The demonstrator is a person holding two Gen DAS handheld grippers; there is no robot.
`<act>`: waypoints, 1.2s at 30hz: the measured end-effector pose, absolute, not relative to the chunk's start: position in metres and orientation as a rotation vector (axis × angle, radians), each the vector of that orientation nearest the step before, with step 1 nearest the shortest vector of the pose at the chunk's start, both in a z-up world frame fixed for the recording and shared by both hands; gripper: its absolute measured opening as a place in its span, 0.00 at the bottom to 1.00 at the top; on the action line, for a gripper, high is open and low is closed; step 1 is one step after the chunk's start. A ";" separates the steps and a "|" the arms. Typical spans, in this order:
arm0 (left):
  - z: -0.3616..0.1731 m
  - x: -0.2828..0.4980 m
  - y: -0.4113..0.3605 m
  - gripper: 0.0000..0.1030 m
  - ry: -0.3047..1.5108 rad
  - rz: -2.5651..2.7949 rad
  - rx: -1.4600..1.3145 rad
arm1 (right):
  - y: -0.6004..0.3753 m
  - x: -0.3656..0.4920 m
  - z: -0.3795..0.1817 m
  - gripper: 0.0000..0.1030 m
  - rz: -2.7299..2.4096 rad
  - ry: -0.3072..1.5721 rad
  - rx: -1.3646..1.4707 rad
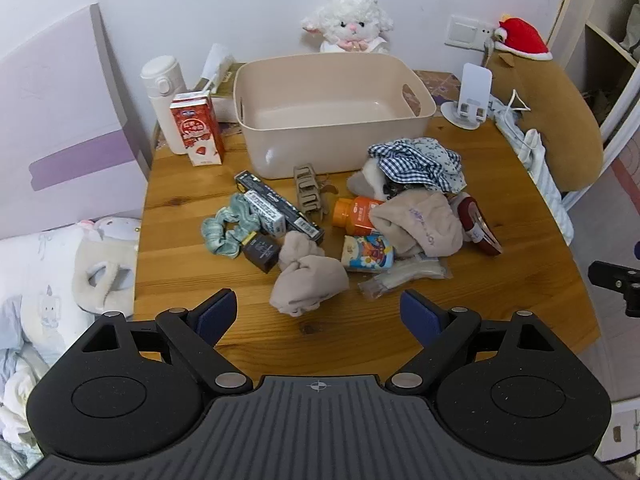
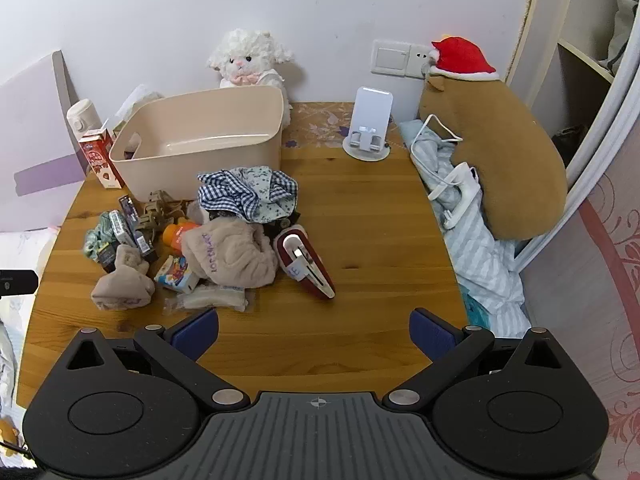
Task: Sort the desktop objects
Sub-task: 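Grasp the red-white hair clip with the right tool while the left grasps the beige sock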
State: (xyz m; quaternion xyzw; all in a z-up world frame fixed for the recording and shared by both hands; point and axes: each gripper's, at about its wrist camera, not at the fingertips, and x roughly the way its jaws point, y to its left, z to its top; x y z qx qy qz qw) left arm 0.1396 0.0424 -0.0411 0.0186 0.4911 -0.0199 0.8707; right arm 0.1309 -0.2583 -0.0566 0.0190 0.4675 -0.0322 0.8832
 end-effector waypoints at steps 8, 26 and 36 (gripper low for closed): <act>-0.064 0.163 0.045 0.88 1.044 0.007 0.067 | -0.267 0.155 -0.077 1.00 -0.068 0.994 0.053; -0.117 0.212 0.054 0.88 1.085 0.084 -0.012 | -0.289 0.227 -0.130 1.00 -0.002 0.957 -0.091; -0.157 0.235 0.060 0.87 1.116 0.144 -0.050 | -0.279 0.259 -0.172 1.00 0.150 0.957 -0.269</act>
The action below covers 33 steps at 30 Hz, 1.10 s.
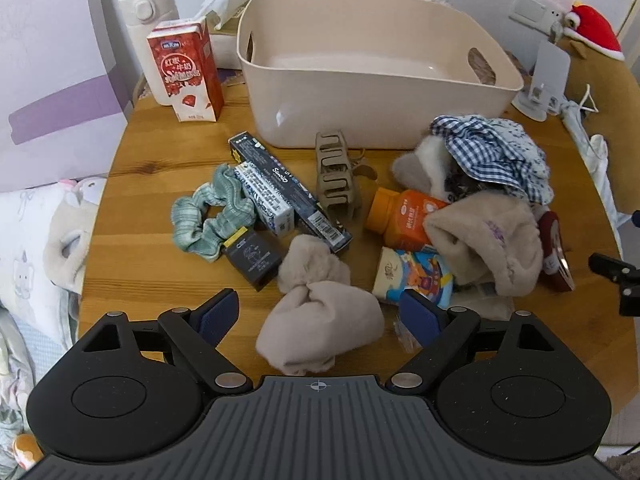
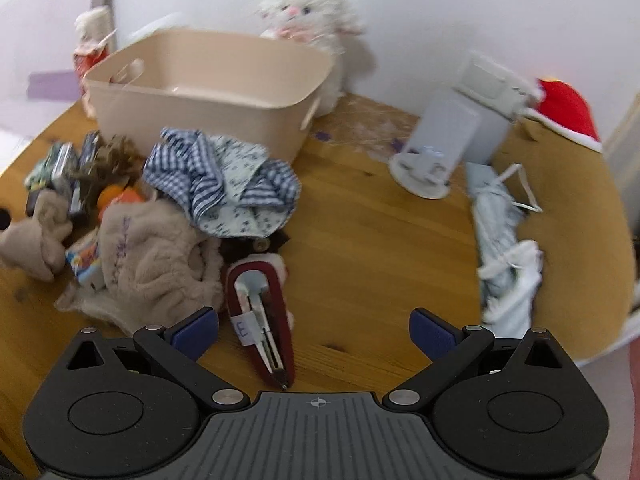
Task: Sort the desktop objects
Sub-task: 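Grasp the red-white hair clip with the right tool while the left grasps the beige sock, then carry both items over the beige basket and open both tools to drop them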
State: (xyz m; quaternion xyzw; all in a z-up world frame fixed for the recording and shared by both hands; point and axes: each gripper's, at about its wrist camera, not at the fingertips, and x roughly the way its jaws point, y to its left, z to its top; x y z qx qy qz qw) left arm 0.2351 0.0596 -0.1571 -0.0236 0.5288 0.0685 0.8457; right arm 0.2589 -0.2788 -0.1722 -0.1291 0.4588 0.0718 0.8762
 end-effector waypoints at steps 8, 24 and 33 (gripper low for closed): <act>-0.185 0.246 0.069 0.87 1.166 0.193 -0.077 | -0.272 0.287 -0.214 1.00 0.230 1.022 -0.324; -0.218 0.259 0.069 0.61 1.209 0.159 -0.122 | -0.259 0.301 -0.246 0.67 0.336 1.078 -0.425; -0.213 0.243 0.066 0.40 1.169 0.149 -0.058 | -0.252 0.294 -0.240 0.38 0.390 1.110 -0.421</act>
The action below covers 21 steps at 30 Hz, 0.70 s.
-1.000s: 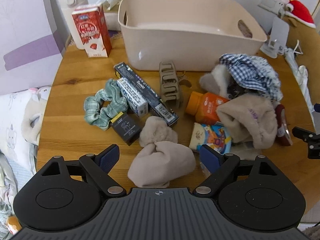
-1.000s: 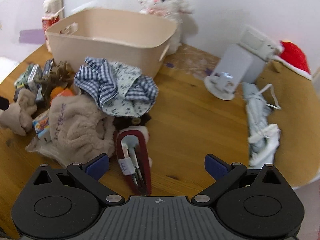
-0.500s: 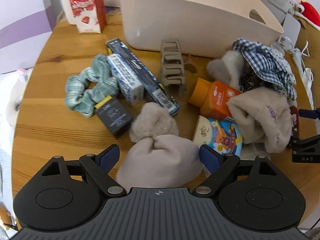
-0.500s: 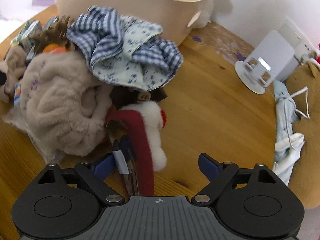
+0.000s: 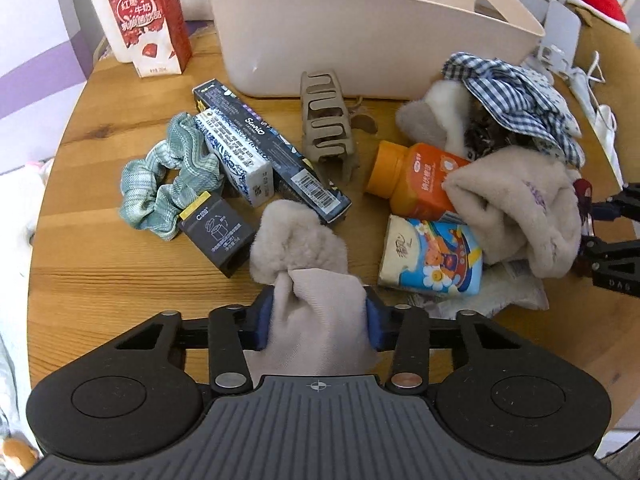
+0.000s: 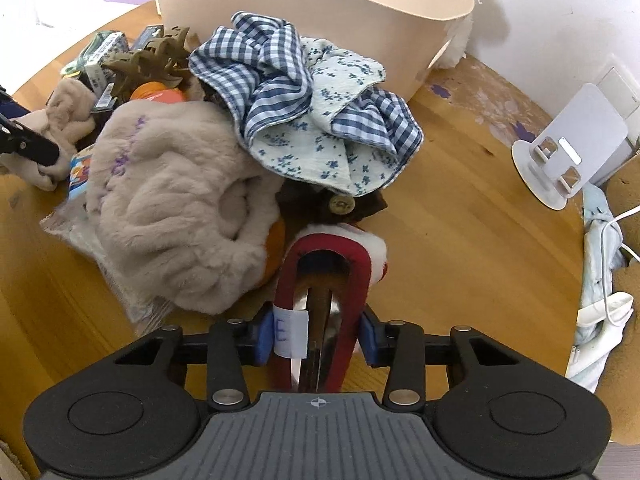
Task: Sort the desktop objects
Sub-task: 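Carry both items over the beige basket and open both tools to drop them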
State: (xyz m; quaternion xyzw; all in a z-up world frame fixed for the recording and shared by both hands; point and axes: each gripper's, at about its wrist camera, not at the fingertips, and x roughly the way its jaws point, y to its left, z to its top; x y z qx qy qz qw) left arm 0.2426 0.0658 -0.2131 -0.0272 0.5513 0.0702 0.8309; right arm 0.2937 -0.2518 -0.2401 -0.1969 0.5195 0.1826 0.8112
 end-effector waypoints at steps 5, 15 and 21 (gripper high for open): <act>-0.211 0.231 0.068 0.33 1.168 0.130 -0.054 | -0.255 0.287 -0.233 0.37 0.371 1.115 -0.385; -0.192 0.215 0.070 0.30 1.124 0.103 -0.051 | -0.270 0.272 -0.209 0.37 0.314 1.098 -0.318; -0.164 0.219 0.074 0.30 1.037 0.092 -0.025 | -0.275 0.272 -0.181 0.37 0.287 1.041 -0.288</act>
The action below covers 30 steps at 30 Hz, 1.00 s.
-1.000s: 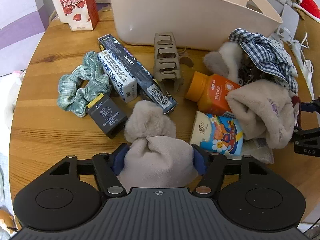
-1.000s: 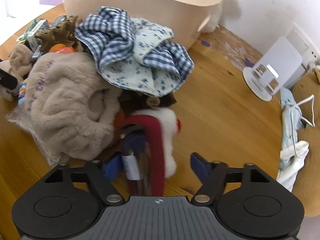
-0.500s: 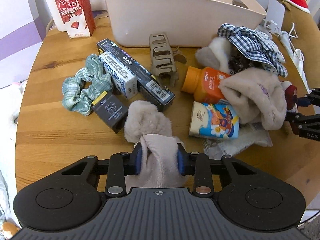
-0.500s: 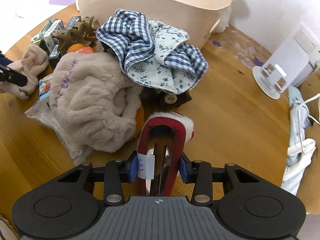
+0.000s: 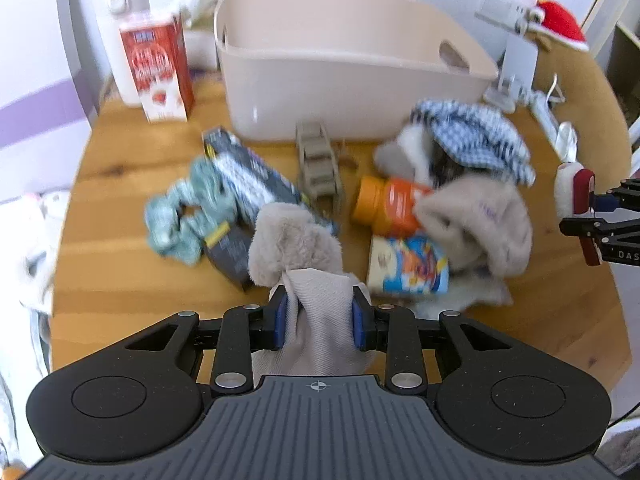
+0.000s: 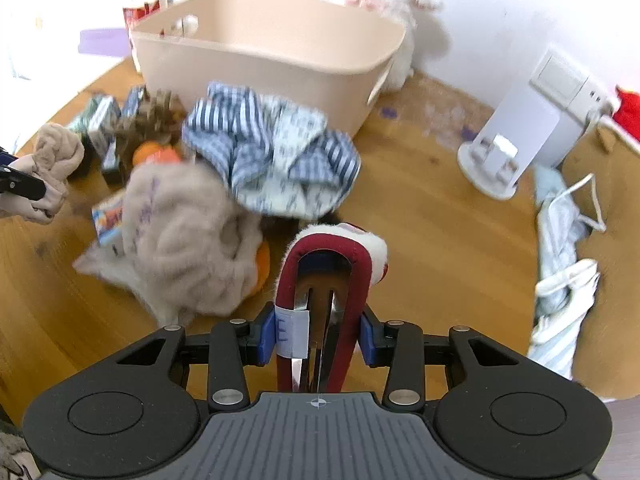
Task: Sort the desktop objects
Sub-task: 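Carry both items over the beige basket and open both tools to drop them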
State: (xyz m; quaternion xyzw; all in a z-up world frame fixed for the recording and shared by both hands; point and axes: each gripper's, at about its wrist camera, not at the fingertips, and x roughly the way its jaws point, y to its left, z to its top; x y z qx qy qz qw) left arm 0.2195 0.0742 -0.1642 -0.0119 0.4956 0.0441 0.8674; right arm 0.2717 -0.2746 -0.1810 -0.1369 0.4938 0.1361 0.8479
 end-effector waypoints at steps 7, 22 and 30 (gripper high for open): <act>-0.126 0.239 0.081 0.30 0.933 0.114 0.003 | -0.275 0.293 -0.146 0.37 0.255 0.938 -0.275; -0.070 0.342 0.088 0.30 0.761 0.108 0.069 | -0.256 0.387 -0.107 0.37 0.273 0.775 -0.240; -0.098 0.399 0.087 0.30 0.805 0.102 0.136 | -0.234 0.441 -0.111 0.37 0.291 0.747 -0.235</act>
